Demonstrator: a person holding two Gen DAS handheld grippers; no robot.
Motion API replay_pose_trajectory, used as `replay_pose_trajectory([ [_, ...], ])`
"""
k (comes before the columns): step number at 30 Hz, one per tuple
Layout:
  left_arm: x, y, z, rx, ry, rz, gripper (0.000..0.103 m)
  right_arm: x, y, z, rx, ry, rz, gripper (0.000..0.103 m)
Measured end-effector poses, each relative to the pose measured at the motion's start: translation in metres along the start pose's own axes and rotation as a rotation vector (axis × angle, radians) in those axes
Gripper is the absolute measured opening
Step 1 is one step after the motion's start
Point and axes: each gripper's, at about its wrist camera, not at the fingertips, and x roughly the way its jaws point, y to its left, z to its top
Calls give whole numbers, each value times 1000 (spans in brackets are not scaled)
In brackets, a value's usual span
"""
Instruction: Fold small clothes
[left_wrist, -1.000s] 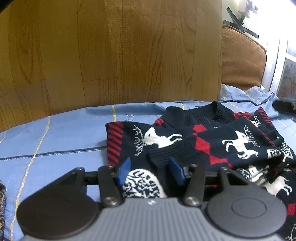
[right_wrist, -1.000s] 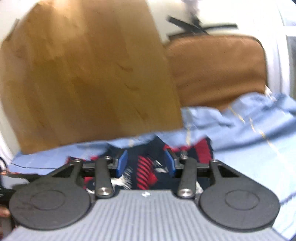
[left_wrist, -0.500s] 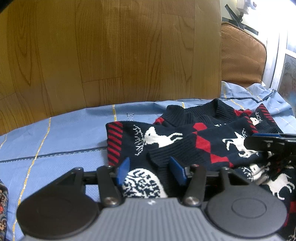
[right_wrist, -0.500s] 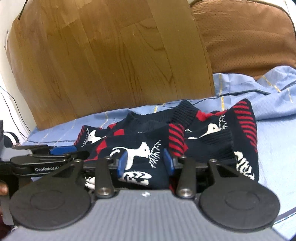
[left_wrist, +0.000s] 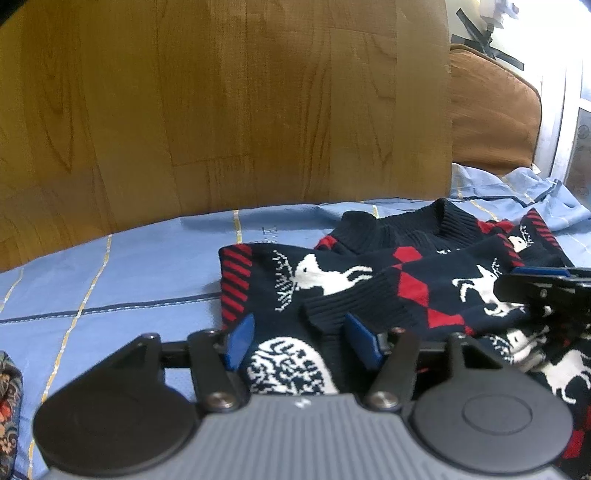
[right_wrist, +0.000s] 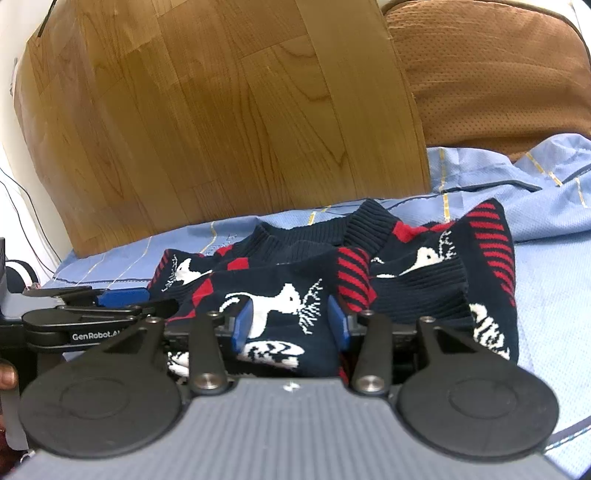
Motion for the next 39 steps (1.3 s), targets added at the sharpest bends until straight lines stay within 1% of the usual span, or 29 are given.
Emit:
replay_pose_trajectory([
  [3, -1, -5, -1, 18, -7, 44, 65, -1, 0, 0, 1, 0, 1, 48],
  [4, -2, -7, -1, 22, -8, 85, 78, 0, 0, 0, 1, 0, 1, 49],
  [5, -1, -7, -1, 18, -5, 129, 87, 0, 0, 0, 2, 0, 4, 51],
  [6, -1, -6, 0, 9, 2, 150, 88, -1, 0, 0, 1, 0, 10, 53],
  [8, -1, -3, 1, -9, 16, 153, 88, -1, 1, 0, 1, 5, 20, 55],
  [9, -3, -1, 1, -27, 31, 175, 88, -2, 2, 1, -5, 9, 10, 54],
  [10, -8, 3, 0, -54, 45, 182, 85, -7, 6, 1, -21, 17, -18, 54],
  [11, -16, 6, -2, -81, 49, 170, 82, -16, 12, 1, -42, 11, -49, 55],
  [12, -23, 9, -5, -103, 50, 160, 82, -28, 17, -1, -64, -12, -58, 63],
  [14, -38, 10, -13, -124, 57, 172, 82, -54, 23, -10, -91, -61, -47, 73],
  [16, -52, 9, -22, -135, 33, 169, 84, -73, 25, -20, -109, -78, -44, 73],
  [18, -55, 5, -30, -123, 22, 169, 86, -82, 23, -29, -117, -86, -56, 73],
  [20, -48, 0, -35, -86, 37, 203, 87, -80, 18, -38, -109, -77, -85, 75],
  [21, -45, -2, -36, -74, 43, 206, 87, -73, 11, -44, -84, -56, -104, 74],
  [22, -47, -2, -35, -76, 36, 207, 88, -67, 4, -42, -34, -3, -104, 73],
  [24, -47, 0, -35, -83, 40, 205, 89, -70, -5, -39, 21, -43, -83, 74],
  [26, -49, 3, -37, -97, 39, 197, 89, -68, -7, -39, 39, -30, -74, 74],
  [30, -51, 5, -38, -105, 38, 187, 89, -67, -4, -39, 23, -28, -77, 75],
  [39, -48, 6, -39, -112, 40, 181, 90, -68, -7, -39, 36, -31, -65, 76],
])
